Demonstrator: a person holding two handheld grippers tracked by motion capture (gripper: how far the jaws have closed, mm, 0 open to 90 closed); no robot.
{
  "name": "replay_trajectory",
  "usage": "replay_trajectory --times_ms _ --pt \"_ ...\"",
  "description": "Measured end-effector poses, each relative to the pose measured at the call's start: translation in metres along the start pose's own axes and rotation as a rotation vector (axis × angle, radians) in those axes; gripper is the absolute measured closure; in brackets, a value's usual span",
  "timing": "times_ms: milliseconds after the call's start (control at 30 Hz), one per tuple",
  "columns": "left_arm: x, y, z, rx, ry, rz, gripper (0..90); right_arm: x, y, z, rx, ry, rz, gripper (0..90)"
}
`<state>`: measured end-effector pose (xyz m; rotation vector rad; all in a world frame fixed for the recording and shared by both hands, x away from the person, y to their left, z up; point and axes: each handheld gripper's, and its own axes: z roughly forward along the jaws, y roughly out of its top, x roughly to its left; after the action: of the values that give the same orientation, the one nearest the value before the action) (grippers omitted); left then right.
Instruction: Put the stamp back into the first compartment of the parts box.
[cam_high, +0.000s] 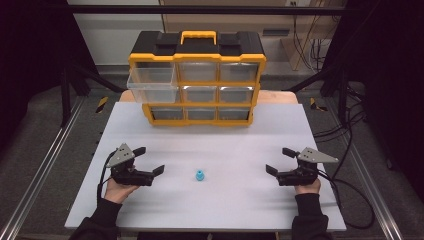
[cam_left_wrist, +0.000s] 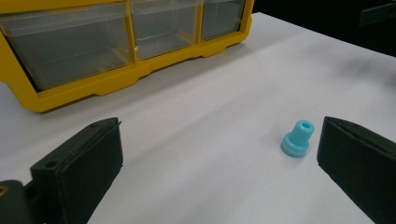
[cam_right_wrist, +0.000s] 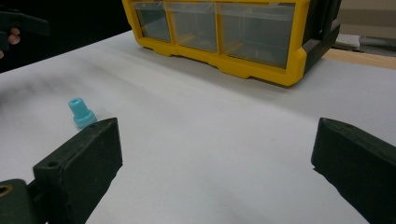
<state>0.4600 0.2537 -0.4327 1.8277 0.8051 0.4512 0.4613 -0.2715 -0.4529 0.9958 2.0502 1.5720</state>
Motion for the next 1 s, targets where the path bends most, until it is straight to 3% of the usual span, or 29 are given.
replay_trajectory --times_ms 1000 --pt "-0.027 0.016 0.018 0.035 -0.022 0.017 0.1 0.001 -0.001 0.001 0.009 0.0 -0.001 2.4"
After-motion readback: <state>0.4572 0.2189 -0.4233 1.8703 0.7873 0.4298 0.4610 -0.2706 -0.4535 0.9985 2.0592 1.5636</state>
